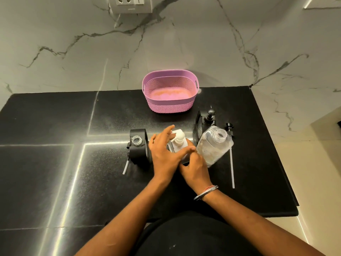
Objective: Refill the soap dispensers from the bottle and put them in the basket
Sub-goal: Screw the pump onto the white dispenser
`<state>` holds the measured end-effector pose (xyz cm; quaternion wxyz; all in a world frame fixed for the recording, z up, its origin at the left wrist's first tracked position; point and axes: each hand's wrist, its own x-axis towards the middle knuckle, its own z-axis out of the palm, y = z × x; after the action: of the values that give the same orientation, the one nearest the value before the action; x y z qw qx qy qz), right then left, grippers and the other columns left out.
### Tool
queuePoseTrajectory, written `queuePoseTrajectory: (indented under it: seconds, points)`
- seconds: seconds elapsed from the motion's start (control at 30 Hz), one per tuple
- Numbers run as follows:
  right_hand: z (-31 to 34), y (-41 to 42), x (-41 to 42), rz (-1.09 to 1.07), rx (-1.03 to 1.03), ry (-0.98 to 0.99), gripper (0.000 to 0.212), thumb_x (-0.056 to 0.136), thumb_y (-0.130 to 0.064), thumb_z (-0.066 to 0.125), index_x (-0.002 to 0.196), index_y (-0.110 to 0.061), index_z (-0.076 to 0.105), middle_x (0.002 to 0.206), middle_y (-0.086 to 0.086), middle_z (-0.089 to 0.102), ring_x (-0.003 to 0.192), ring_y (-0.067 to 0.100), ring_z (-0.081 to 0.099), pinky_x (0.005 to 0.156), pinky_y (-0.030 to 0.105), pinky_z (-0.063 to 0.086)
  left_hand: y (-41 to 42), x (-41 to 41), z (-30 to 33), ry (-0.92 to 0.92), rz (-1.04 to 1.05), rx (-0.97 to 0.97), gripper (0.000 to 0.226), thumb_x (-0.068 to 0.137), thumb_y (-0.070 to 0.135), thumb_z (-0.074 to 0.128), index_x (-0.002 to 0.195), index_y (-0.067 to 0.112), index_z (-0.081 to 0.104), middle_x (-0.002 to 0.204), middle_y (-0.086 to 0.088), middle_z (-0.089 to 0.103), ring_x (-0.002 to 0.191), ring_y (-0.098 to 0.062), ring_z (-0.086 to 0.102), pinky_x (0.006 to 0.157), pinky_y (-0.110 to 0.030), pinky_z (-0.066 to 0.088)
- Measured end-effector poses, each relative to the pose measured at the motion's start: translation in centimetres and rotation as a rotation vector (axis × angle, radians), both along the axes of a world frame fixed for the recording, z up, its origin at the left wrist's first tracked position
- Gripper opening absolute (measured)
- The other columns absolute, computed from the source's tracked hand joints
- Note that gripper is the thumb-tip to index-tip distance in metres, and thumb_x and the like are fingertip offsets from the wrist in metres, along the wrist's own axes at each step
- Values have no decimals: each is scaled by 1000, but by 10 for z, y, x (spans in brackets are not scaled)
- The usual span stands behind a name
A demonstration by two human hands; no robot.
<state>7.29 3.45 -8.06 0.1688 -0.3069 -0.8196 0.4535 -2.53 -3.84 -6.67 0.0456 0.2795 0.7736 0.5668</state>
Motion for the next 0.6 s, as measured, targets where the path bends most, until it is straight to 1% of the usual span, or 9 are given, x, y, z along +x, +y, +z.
queuePoseTrajectory:
  seconds: [0.1, 0.17, 0.2, 0.27, 0.37, 0.43, 0.5, 0.57, 0.6]
  points:
    - [0, 1, 1, -7, 0, 0, 64, 90, -34, 73, 147, -20, 47, 120, -2, 72, 107, 15, 71, 89, 37, 59, 8, -9, -4, -61, -64, -35, 82, 73, 64, 84, 143, 27, 62, 118, 19, 74, 114, 6, 66, 132, -47, 6]
    - [1, 1, 2, -1, -6, 10, 63, 91, -32, 74, 146, -23, 45, 120, -5, 72, 106, 11, 71, 87, 35, 60, 7, -16, -9, -100, -161, -47, 73, 84, 49, 85, 149, 27, 57, 125, 13, 76, 117, 4, 67, 132, -48, -7]
    - [2, 1, 2, 3, -7, 18, 64, 92, -32, 74, 148, -25, 44, 122, -6, 72, 107, 10, 70, 87, 34, 60, 6, -18, -10, -121, -205, -50, 68, 89, 39, 84, 150, 25, 56, 130, 13, 74, 125, 5, 64, 131, -49, -12]
    - [3, 1, 2, 9, -7, 35, 66, 92, -33, 73, 149, -29, 42, 126, -7, 70, 110, 9, 70, 88, 35, 61, 3, -21, -7, -143, -284, -59, 62, 95, 27, 79, 151, 19, 54, 139, 22, 67, 143, 4, 48, 128, -50, -19]
    - [5, 0, 2, 13, -3, 40, 68, 92, -36, 71, 152, -30, 40, 130, -7, 69, 112, 10, 69, 89, 37, 61, -1, -27, -3, -121, -381, -92, 70, 100, 31, 73, 161, 22, 41, 143, 48, 48, 156, -7, 34, 127, -49, -23]
    - [6, 0, 1, 9, 0, 41, 68, 92, -37, 71, 152, -29, 40, 131, -7, 68, 114, 9, 68, 90, 37, 61, 0, -29, -2, -98, -391, -111, 73, 98, 38, 70, 163, 24, 38, 148, 52, 38, 158, -11, 31, 129, -53, -17]
    - [6, 0, 1, 1, -5, 42, 68, 89, -45, 68, 150, -30, 41, 128, -7, 69, 113, 9, 68, 90, 37, 60, 1, -21, -2, -68, -288, -74, 72, 93, 43, 75, 157, 25, 46, 148, 38, 52, 154, -16, 41, 130, -58, 8]
    - [6, 1, 2, -18, -8, 31, 71, 85, -49, 65, 149, -31, 41, 126, -6, 70, 112, 11, 69, 92, 38, 60, 4, -9, -2, -21, -68, -16, 59, 81, 50, 85, 132, 27, 65, 127, 21, 68, 130, -9, 57, 113, -54, 40]
    - [5, 1, 2, -22, -10, 28, 71, 86, -45, 67, 150, -30, 41, 126, -4, 71, 112, 13, 70, 93, 38, 60, 5, -3, -2, 5, 28, 7, 52, 77, 53, 86, 117, 26, 69, 114, 20, 68, 117, -4, 59, 102, -52, 47]
